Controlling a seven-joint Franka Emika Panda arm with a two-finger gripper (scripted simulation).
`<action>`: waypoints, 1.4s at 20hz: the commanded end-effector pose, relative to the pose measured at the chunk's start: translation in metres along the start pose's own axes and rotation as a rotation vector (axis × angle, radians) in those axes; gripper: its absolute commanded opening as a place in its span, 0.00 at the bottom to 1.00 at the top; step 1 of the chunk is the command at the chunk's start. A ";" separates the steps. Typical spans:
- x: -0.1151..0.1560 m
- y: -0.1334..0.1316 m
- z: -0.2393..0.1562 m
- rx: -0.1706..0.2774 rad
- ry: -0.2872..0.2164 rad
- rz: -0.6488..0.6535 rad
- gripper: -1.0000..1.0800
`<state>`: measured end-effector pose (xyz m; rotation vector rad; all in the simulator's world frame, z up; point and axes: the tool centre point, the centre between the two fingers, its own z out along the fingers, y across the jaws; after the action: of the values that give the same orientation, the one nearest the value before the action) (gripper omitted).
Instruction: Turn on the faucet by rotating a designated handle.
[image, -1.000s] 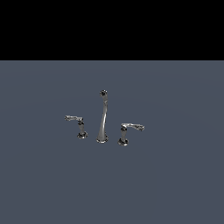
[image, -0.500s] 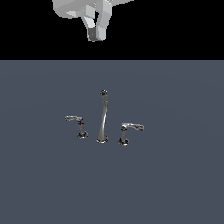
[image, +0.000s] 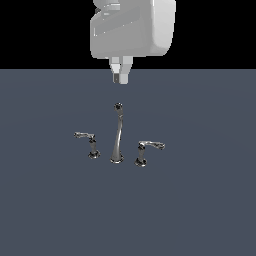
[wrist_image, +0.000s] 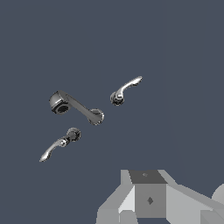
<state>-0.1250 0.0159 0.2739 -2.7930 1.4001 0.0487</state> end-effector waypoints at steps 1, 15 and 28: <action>0.010 -0.005 0.014 0.002 0.002 0.067 0.00; 0.067 -0.017 0.089 0.009 0.014 0.422 0.00; 0.121 -0.010 0.154 0.012 0.029 0.740 0.00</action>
<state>-0.0502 -0.0653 0.1221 -2.1461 2.2894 0.0111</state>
